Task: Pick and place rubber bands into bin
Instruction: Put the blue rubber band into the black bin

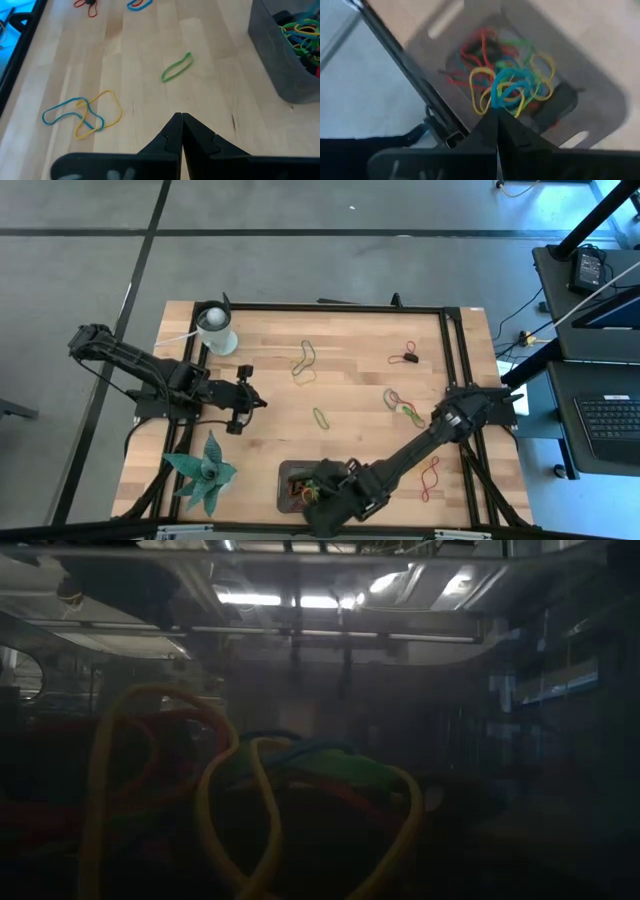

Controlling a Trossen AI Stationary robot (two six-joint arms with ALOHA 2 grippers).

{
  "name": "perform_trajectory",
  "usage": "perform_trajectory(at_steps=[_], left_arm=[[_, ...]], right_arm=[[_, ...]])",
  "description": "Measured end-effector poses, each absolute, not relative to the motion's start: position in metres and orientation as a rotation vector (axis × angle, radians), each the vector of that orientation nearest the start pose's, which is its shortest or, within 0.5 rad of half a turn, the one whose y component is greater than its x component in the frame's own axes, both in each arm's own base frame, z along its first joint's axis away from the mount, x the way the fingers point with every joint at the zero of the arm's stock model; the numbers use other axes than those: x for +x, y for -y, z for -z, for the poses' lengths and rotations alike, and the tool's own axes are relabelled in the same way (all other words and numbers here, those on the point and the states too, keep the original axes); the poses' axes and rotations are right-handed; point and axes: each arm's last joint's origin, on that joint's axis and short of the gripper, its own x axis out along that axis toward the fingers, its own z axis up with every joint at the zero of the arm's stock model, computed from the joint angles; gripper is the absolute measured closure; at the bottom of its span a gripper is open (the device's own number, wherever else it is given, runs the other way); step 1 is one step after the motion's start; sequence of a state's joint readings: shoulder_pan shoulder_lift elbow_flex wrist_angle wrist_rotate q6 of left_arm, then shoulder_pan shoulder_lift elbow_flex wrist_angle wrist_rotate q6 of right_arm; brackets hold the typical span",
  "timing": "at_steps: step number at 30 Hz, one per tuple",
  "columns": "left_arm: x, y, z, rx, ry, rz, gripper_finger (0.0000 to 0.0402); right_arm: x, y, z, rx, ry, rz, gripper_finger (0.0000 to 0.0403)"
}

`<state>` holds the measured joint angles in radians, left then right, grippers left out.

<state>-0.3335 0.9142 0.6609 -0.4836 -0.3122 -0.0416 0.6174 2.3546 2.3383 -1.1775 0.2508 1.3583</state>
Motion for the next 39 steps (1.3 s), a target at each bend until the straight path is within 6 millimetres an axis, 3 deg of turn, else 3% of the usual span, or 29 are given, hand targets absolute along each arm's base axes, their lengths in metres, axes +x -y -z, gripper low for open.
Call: perform_trajectory(at_steps=[7,13,19,28,39], left_arm=[[0.175,0.051,-0.245,0.194,-0.699,0.006,0.0398],[0.175,0.051,-0.245,0.195,-0.699,0.006,0.0398],[0.175,0.051,-0.245,0.194,-0.699,0.006,0.0398],[0.174,0.052,-0.245,0.186,-0.702,0.028,0.0398],[0.175,0.052,-0.246,0.135,-0.694,0.011,0.0398]], right_arm=[[0.417,-0.275,-0.218,0.723,-1.149,0.497,0.0403],[0.428,-0.264,-0.201,0.757,-1.201,0.539,0.0393],[0.431,-0.253,-0.2,0.74,-1.218,0.571,0.0363],[0.431,-0.254,-0.206,0.702,-1.229,0.525,0.0316],[0.429,-0.257,-0.22,0.621,-1.202,0.405,0.0309]])
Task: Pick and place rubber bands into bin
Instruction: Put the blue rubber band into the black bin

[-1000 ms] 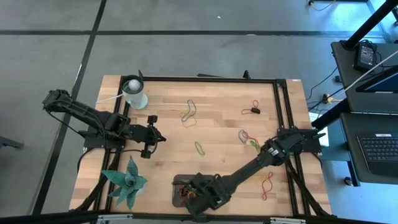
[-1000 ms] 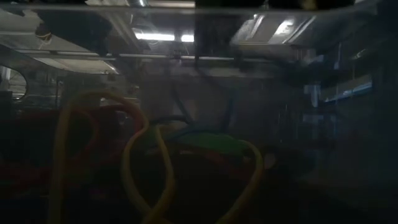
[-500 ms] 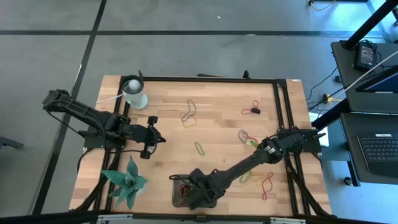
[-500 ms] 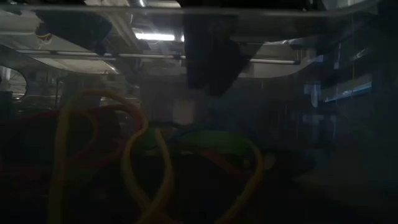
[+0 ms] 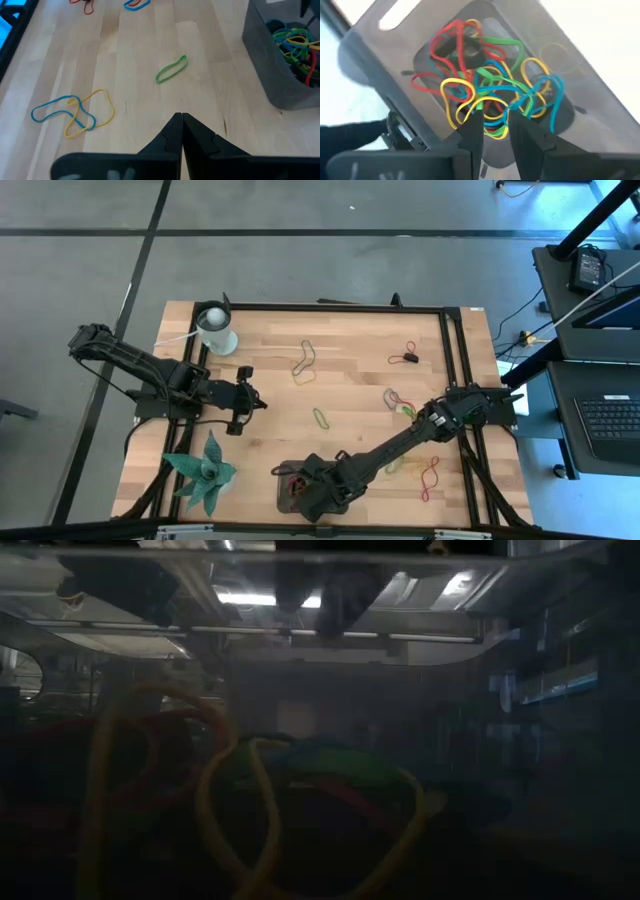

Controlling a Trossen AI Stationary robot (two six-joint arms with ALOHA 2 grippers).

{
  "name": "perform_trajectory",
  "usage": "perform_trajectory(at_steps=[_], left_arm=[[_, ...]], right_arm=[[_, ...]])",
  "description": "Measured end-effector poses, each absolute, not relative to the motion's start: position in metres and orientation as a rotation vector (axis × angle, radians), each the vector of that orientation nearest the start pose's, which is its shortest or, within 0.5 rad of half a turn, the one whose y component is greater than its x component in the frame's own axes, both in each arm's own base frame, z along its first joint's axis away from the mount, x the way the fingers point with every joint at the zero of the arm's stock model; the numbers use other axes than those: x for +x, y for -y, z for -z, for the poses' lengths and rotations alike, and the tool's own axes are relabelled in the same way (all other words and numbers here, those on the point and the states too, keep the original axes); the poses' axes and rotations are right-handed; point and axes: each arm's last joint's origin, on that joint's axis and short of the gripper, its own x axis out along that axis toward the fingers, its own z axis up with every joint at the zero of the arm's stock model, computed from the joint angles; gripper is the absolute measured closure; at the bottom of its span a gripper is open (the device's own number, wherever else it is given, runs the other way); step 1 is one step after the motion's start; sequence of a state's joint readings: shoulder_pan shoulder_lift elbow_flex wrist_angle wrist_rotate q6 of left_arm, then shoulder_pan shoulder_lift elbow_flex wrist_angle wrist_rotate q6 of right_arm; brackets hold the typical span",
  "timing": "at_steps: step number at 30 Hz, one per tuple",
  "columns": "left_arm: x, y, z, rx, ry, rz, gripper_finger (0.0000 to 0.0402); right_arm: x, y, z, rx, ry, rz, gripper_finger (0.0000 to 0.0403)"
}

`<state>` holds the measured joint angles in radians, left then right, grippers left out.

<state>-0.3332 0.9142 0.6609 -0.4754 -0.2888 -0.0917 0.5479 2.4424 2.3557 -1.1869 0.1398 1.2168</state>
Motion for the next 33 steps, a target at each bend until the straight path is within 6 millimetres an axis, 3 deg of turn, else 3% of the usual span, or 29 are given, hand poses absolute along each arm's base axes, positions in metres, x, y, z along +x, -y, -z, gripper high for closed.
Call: perform_trajectory(at_steps=[5,10,12,15,21,33], left_arm=[[0.175,0.052,-0.246,0.124,-0.694,0.008,0.0398],[0.175,0.052,-0.246,0.12,-0.692,-0.003,0.0398],[0.175,0.051,-0.246,0.121,-0.691,-0.012,0.0398],[0.175,0.05,-0.246,0.123,-0.687,-0.039,0.0398],[0.175,0.048,-0.246,0.143,-0.674,-0.106,0.0398],[0.176,0.044,-0.247,0.109,-0.649,-0.224,0.0398]], right_arm=[[0.425,-0.262,-0.216,0.51,-1.167,0.392,0.0318],[0.422,-0.259,-0.216,0.403,-1.165,0.41,0.037],[0.417,-0.257,-0.22,0.359,-1.188,0.409,0.0393],[0.407,-0.25,-0.23,0.288,-1.208,0.453,0.0395],[0.376,-0.227,-0.235,0.238,-1.199,0.498,0.04],[0.29,-0.171,-0.183,0.509,-0.973,0.279,0.0401]])
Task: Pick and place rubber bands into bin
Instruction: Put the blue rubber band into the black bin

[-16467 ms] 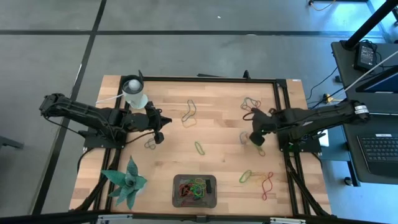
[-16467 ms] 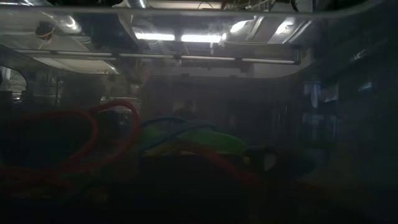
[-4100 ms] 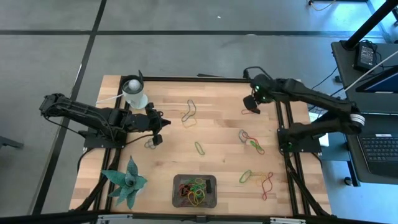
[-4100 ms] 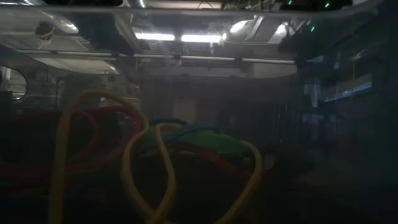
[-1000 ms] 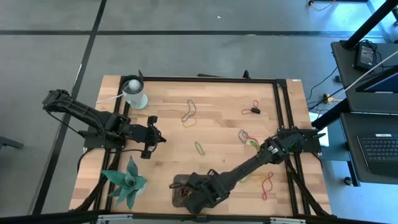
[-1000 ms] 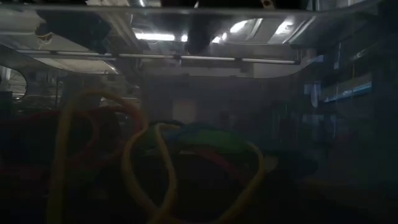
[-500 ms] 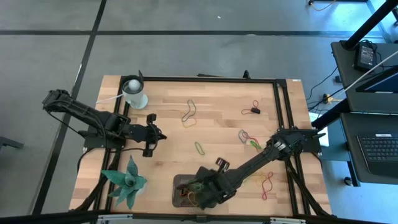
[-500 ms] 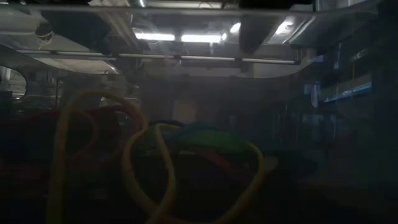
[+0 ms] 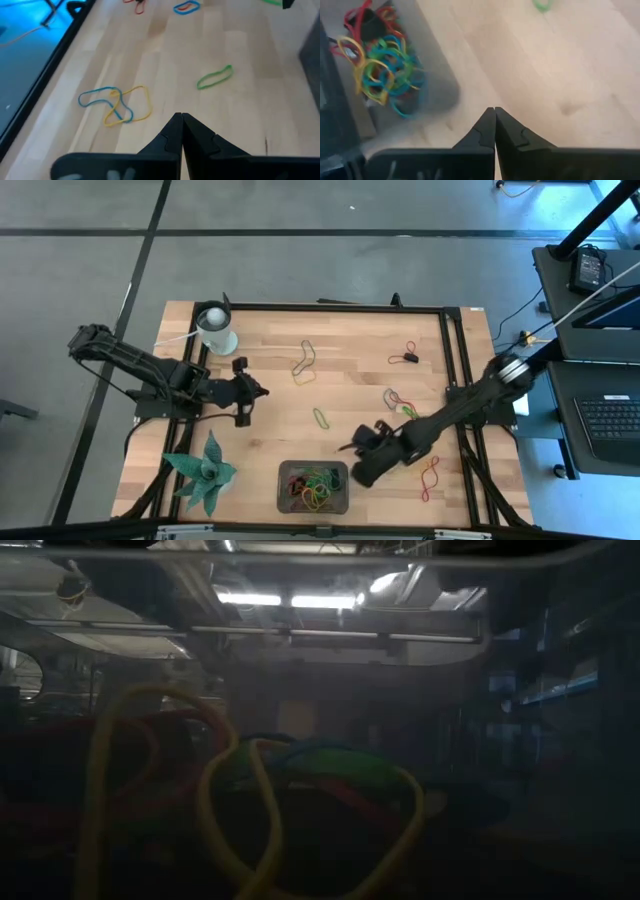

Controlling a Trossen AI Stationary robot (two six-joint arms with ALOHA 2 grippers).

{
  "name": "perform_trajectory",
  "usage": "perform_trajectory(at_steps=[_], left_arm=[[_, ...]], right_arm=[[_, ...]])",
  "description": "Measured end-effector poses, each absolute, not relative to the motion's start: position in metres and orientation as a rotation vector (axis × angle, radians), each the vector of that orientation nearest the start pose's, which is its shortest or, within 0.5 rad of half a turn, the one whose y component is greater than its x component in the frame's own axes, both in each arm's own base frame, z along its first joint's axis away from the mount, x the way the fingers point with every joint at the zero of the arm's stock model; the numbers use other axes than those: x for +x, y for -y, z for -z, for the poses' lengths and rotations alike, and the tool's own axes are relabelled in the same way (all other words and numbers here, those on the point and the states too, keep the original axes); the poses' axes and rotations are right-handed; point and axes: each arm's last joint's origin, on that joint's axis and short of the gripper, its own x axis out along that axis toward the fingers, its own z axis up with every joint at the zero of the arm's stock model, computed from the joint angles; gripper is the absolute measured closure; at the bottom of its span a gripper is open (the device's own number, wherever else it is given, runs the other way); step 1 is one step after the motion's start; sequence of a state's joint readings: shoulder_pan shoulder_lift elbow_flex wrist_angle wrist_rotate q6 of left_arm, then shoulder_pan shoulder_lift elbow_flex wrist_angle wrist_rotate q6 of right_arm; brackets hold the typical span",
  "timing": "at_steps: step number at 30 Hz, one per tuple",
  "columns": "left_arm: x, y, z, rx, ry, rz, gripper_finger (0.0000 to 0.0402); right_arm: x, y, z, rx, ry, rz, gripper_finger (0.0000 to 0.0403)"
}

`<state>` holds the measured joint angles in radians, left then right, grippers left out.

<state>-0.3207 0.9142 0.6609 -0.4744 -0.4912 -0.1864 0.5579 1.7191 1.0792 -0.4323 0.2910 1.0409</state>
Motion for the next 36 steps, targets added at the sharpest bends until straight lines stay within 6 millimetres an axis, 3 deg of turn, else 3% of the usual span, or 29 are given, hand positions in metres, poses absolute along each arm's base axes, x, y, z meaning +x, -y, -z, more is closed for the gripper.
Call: perform_trajectory(at_steps=[4,10,17,22,27,36], left_arm=[[0.178,0.038,-0.246,0.029,-0.644,-0.288,0.0398],[0.188,0.029,-0.234,-0.06,-0.701,-0.391,0.0398],[0.2,0.018,-0.21,-0.214,-0.872,-0.414,0.0394],[0.204,0.01,-0.201,-0.308,-0.942,-0.428,0.0366],[0.205,0.002,-0.202,-0.329,-0.94,-0.466,0.0333],[0.204,-0.021,-0.209,-0.382,-0.942,-0.566,0.0297]], right_arm=[[0.259,-0.149,-0.179,0.442,-0.979,0.247,0.0401],[0.216,-0.117,-0.172,0.177,-1.057,0.171,0.0401],[0.195,-0.092,-0.173,0.227,-1.03,0.206,0.0401],[0.175,-0.065,-0.164,0.317,-0.958,0.106,0.0402],[0.159,-0.043,-0.166,0.387,-0.73,0.026,0.0402],[0.145,-0.013,-0.186,0.36,-0.535,0.115,0.0402]])
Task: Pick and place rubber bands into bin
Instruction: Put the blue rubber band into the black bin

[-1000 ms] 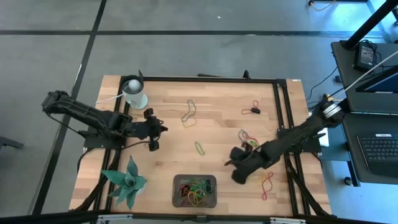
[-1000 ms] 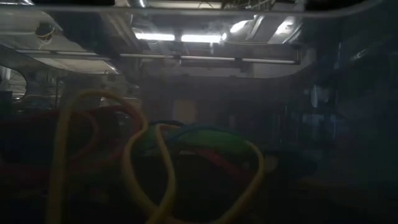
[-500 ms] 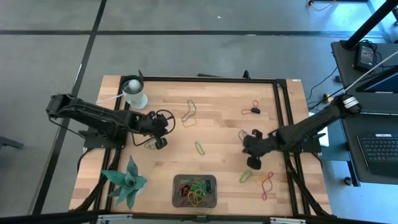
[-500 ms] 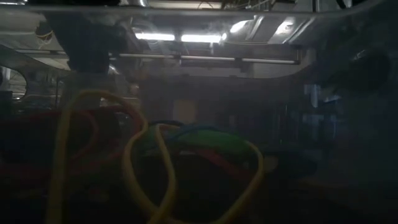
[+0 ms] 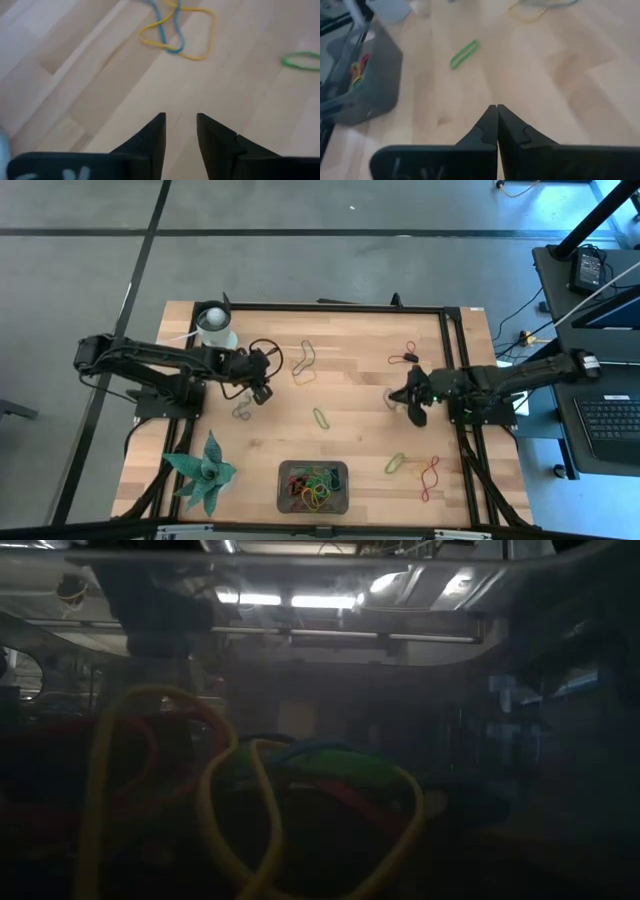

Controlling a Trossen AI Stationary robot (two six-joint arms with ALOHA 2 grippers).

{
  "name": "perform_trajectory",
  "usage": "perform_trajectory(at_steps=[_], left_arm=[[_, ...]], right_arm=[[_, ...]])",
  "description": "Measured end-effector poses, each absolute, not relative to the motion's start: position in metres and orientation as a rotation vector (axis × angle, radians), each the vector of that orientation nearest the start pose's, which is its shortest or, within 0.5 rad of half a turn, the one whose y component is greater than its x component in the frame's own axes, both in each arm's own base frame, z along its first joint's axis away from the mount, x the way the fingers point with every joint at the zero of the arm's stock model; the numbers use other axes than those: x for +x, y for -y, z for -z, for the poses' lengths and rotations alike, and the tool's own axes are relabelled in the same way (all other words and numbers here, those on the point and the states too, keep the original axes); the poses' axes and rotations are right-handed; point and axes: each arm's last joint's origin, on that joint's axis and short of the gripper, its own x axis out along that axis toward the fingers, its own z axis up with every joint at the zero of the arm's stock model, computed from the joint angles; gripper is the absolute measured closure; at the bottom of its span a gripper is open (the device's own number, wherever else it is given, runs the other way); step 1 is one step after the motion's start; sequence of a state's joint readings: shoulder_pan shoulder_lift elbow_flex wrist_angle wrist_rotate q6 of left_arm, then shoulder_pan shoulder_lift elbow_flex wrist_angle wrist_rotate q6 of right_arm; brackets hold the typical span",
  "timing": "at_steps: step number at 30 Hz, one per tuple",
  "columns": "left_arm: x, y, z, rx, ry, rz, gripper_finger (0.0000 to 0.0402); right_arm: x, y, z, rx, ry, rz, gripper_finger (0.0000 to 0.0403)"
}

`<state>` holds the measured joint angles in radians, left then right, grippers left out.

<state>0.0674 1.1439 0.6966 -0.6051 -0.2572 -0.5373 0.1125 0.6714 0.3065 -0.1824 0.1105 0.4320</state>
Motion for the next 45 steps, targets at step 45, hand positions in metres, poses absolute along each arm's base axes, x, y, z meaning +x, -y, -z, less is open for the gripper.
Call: perform_trajectory(at_steps=[45], left_arm=[[0.219,-0.012,-0.142,-0.683,-1.506,-0.679,0.0398]], right_arm=[[0.145,0.016,-0.187,0.365,-0.5,0.292,0.0396]])
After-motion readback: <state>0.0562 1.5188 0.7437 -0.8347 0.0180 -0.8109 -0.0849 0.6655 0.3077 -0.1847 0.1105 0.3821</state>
